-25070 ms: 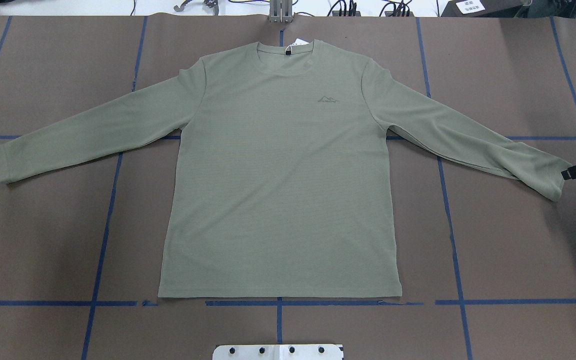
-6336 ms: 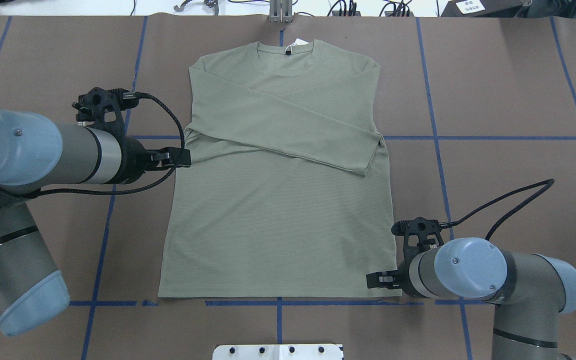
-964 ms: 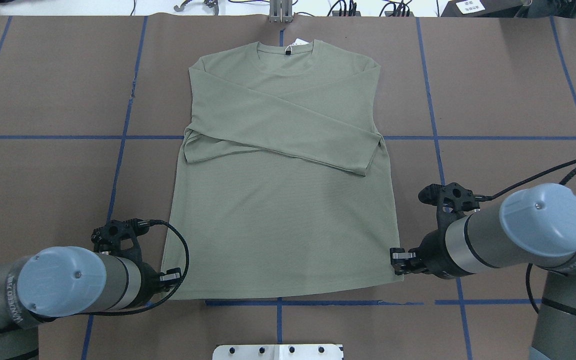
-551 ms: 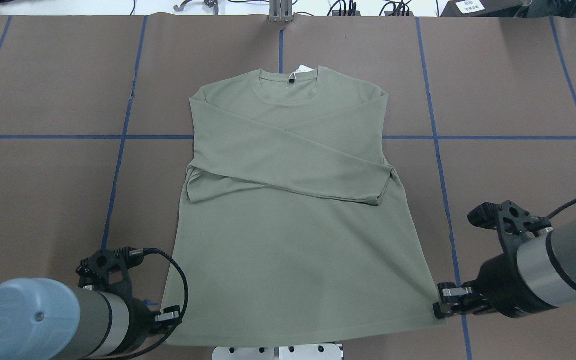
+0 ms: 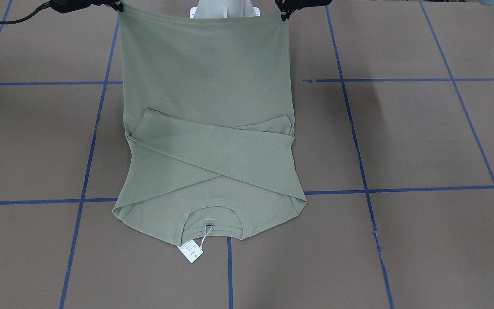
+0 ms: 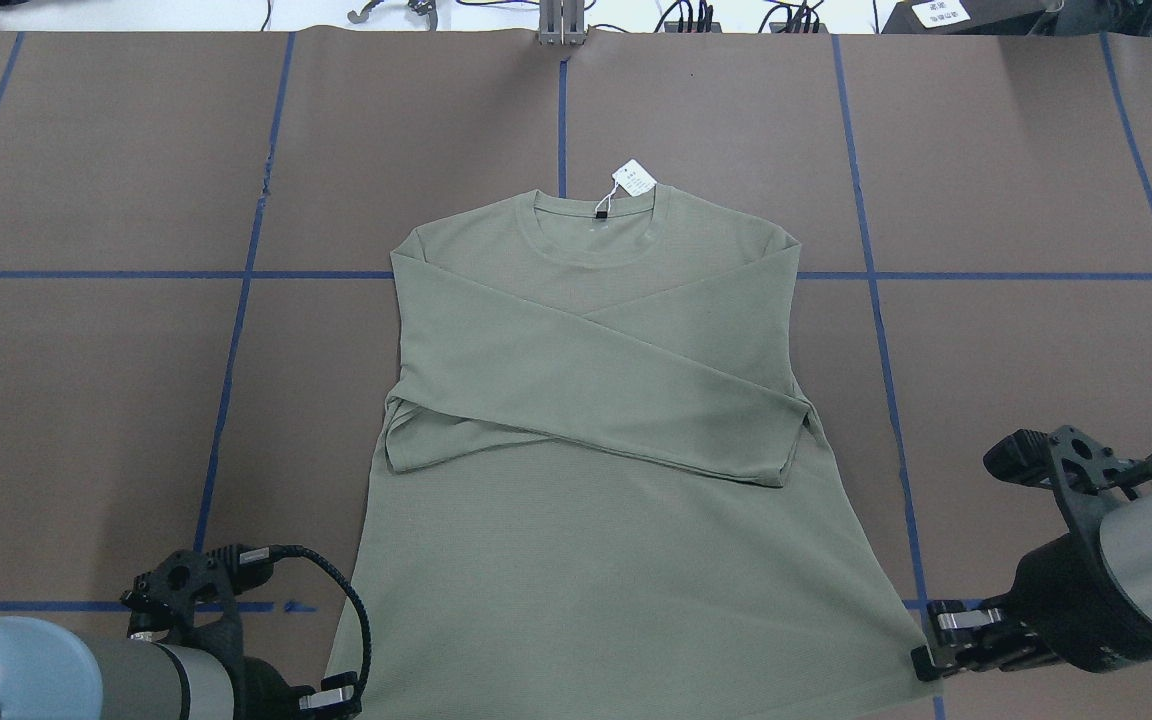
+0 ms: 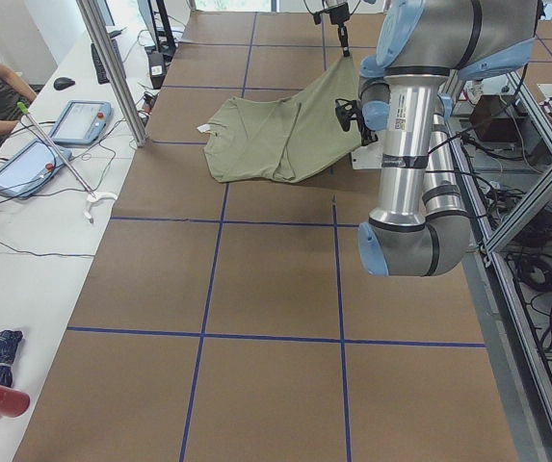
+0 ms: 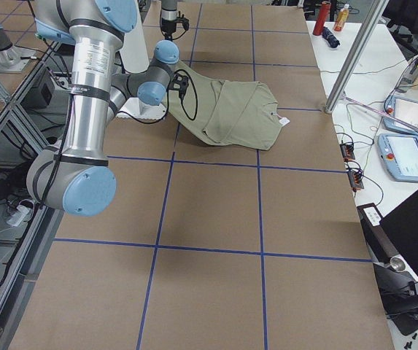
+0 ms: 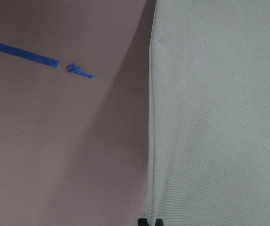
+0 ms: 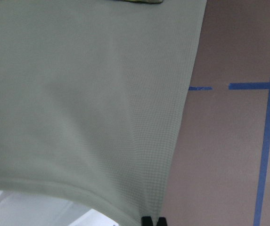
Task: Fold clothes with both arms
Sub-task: 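Lift the hem with both grippers and pull it toward the robot, then fold the hem with both grippers up toward the collar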
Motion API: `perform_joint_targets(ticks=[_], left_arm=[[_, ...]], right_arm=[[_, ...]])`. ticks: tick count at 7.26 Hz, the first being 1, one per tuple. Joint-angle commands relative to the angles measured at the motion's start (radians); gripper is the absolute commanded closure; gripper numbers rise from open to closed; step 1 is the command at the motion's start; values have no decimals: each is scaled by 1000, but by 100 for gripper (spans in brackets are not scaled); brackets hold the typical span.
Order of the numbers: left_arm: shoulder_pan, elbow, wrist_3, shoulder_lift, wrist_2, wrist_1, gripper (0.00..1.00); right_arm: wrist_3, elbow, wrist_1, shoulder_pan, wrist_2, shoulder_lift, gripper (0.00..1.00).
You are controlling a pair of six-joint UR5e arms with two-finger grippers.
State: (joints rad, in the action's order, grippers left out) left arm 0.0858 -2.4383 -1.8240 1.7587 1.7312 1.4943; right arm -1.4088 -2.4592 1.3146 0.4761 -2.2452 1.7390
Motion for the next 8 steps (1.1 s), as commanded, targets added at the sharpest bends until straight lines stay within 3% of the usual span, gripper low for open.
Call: perform_joint_targets(ticks=[1, 4, 6, 8], left_arm=[[137, 28, 79, 51, 2, -2, 100], [360, 161, 159, 143, 5, 4, 100], [478, 287, 214, 250, 48, 8, 100], [592, 405, 317, 271, 48, 87, 100]], right_arm=[[59, 126, 0, 129, 1, -74, 100], [96, 251, -2, 289, 7, -165, 100], [96, 403, 0, 358, 9, -332, 100], [94, 524, 0, 395, 22, -447, 100]])
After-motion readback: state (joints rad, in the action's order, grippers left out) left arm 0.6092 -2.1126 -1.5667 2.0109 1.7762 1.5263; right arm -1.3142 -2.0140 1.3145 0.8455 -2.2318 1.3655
